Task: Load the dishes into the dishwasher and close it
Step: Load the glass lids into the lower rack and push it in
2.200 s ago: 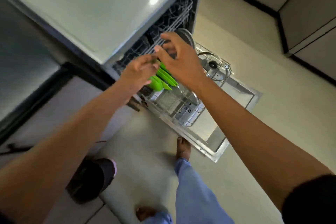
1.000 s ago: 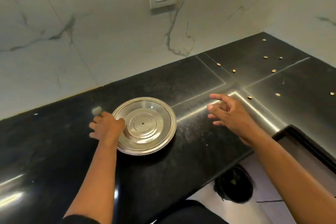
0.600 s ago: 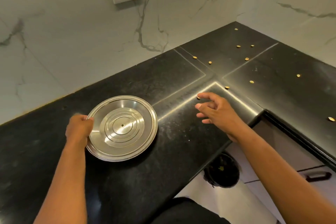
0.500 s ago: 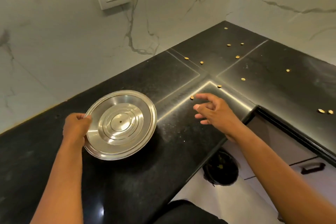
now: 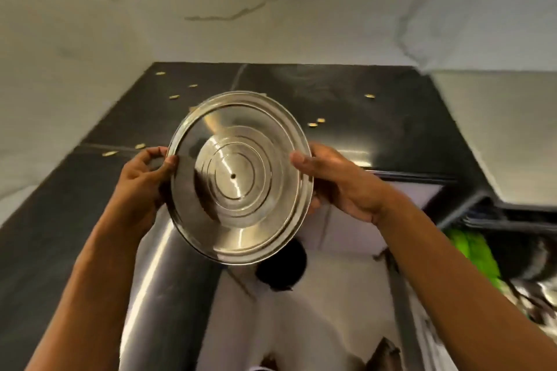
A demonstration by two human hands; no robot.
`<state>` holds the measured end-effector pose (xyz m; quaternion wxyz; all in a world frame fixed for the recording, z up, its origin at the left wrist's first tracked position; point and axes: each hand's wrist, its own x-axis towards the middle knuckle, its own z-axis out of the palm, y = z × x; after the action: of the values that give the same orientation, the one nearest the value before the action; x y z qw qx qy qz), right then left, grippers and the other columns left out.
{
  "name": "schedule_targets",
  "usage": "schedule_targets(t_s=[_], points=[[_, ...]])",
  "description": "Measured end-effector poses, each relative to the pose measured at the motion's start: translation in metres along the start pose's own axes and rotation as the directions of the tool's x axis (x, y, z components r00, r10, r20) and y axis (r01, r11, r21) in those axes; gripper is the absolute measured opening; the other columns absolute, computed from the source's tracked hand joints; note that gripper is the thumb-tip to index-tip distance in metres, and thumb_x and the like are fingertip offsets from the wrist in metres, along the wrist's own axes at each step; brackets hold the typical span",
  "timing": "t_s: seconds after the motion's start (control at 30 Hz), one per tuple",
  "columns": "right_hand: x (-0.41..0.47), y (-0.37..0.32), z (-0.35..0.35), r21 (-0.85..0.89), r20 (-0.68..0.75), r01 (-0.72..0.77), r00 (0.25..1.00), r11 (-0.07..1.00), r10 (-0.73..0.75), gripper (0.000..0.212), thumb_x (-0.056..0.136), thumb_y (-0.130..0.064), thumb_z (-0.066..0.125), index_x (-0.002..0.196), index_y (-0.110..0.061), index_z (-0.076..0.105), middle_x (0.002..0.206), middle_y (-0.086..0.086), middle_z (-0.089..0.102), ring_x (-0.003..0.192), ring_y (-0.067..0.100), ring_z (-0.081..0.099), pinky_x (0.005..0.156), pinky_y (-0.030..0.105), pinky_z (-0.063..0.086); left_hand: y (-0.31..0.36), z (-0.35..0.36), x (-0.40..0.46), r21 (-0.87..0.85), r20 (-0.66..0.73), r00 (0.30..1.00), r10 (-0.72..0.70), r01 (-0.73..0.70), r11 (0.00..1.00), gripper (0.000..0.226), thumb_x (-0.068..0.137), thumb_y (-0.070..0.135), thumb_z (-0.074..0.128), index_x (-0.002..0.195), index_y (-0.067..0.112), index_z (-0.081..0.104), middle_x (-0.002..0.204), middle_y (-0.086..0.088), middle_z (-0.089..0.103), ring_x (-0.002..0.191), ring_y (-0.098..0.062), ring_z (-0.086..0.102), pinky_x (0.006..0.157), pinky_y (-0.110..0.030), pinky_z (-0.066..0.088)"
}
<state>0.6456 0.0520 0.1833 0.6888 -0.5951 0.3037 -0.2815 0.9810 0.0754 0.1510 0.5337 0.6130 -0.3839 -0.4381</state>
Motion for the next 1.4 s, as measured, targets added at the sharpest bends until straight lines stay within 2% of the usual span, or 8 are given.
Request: schedule_targets(t_s=[0.13, 0.37, 0.57, 0.67, 0.8, 1.03, 1.2, 1.4], points=[[-0.091, -0.001, -0.093, 0.054, -0.324, -0.039, 0.945, 0.998, 0.054, 0.047, 0.091, -0.03, 0.072, 0.134, -0.013, 0.062, 0.127, 0.035, 0.062, 0.114, 0.056, 0.06, 0.106, 0.075, 0.04, 0.006, 0.159, 0.014, -0.081, 0.36, 0.933, -0.002, 0.033, 0.996, 0.009, 0.099, 0.018, 0.059, 0.108, 0.021, 0.061, 0.087, -0.005, 0.072, 0.068, -0.014, 0.071, 0.059, -0.03, 0.062], [-0.281, 0.036, -0.217, 0.067, -0.74, -0.152, 0.656, 0.986, 0.152, 0.051, 0.09, 0.012, 0.063, 0.138, -0.002, 0.056, 0.127, 0.027, 0.068, 0.117, 0.043, 0.067, 0.107, 0.061, 0.049, -0.026, 0.425, -0.023, 0.085, 0.71, 0.699, -0.09, 0.041, 0.996, 0.011, 0.102, 0.013, 0.058, 0.101, 0.023, 0.062, 0.083, 0.001, 0.072, 0.07, -0.012, 0.068, 0.061, -0.029, 0.058], [-0.421, 0.104, -0.3, 0.054, -0.83, -0.374, 0.498, 0.926, 0.25, 0.035, 0.09, -0.004, 0.07, 0.124, -0.007, 0.065, 0.108, 0.024, 0.071, 0.1, 0.043, 0.071, 0.092, 0.063, 0.057, -0.113, 0.603, -0.077, 0.384, 0.782, 0.525, -0.335, 0.017, 0.923, 0.016, 0.103, 0.02, 0.061, 0.118, 0.022, 0.069, 0.124, -0.006, 0.072, 0.118, -0.023, 0.067, 0.104, -0.04, 0.052], [-0.451, 0.158, -0.326, 0.094, -0.846, -0.442, 0.438, 0.892, 0.306, 0.028, 0.094, -0.003, 0.069, 0.118, -0.017, 0.071, 0.105, 0.008, 0.076, 0.099, 0.026, 0.074, 0.086, 0.042, 0.063, -0.166, 0.665, -0.099, 0.52, 0.753, 0.486, -0.443, -0.028, 0.853, 0.033, 0.103, 0.019, 0.062, 0.135, 0.011, 0.063, 0.124, -0.008, 0.067, 0.115, -0.022, 0.064, 0.108, -0.039, 0.048], [-0.459, 0.247, -0.355, 0.123, -0.861, -0.564, 0.349, 0.817, 0.371, 0.031, 0.094, 0.0, 0.065, 0.118, -0.019, 0.069, 0.1, 0.01, 0.075, 0.092, 0.022, 0.073, 0.085, 0.046, 0.062, -0.234, 0.722, -0.119, 0.6, 0.746, 0.445, -0.495, -0.129, 0.789, 0.037, 0.102, 0.019, 0.061, 0.139, 0.015, 0.059, 0.115, -0.001, 0.066, 0.096, -0.014, 0.06, 0.077, -0.025, 0.046], [-0.436, 0.405, -0.385, -0.007, -0.858, -0.751, 0.344, 0.661, 0.381, 0.08, 0.091, -0.008, 0.057, 0.161, -0.033, 0.028, 0.12, 0.019, 0.07, 0.102, 0.039, 0.068, 0.08, 0.042, 0.057, -0.388, 0.77, -0.112, 0.714, 0.69, 0.42, -0.589, -0.263, 0.649, 0.036, 0.1, 0.01, 0.061, 0.136, 0.005, 0.06, 0.131, -0.015, 0.067, 0.123, -0.029, 0.062, 0.107, -0.038, 0.047], [-0.424, 0.485, -0.386, -0.103, -0.875, -0.844, 0.329, 0.527, 0.355, 0.082, 0.092, -0.015, 0.053, 0.161, -0.041, 0.018, 0.091, 0.012, 0.065, 0.083, 0.036, 0.067, 0.06, 0.034, 0.049, -0.491, 0.761, -0.1, 0.759, 0.635, 0.346, -0.691, -0.446, 0.475, 0.037, 0.098, 0.012, 0.061, 0.135, 0.01, 0.062, 0.136, -0.015, 0.066, 0.125, -0.03, 0.062, 0.107, -0.039, 0.049], [-0.41, 0.538, -0.385, -0.102, -0.884, -0.841, 0.321, 0.532, 0.339, 0.08, 0.094, -0.013, 0.055, 0.16, -0.037, 0.018, 0.088, 0.004, 0.059, 0.083, 0.034, 0.066, 0.065, 0.037, 0.055, -0.547, 0.76, -0.099, 0.651, 0.652, 0.29, -0.701, -0.688, 0.32, 0.054, 0.1, 0.027, 0.058, 0.153, 0.029, 0.044, 0.153, -0.006, 0.053, 0.135, -0.029, 0.054, 0.109, -0.037, 0.045]])
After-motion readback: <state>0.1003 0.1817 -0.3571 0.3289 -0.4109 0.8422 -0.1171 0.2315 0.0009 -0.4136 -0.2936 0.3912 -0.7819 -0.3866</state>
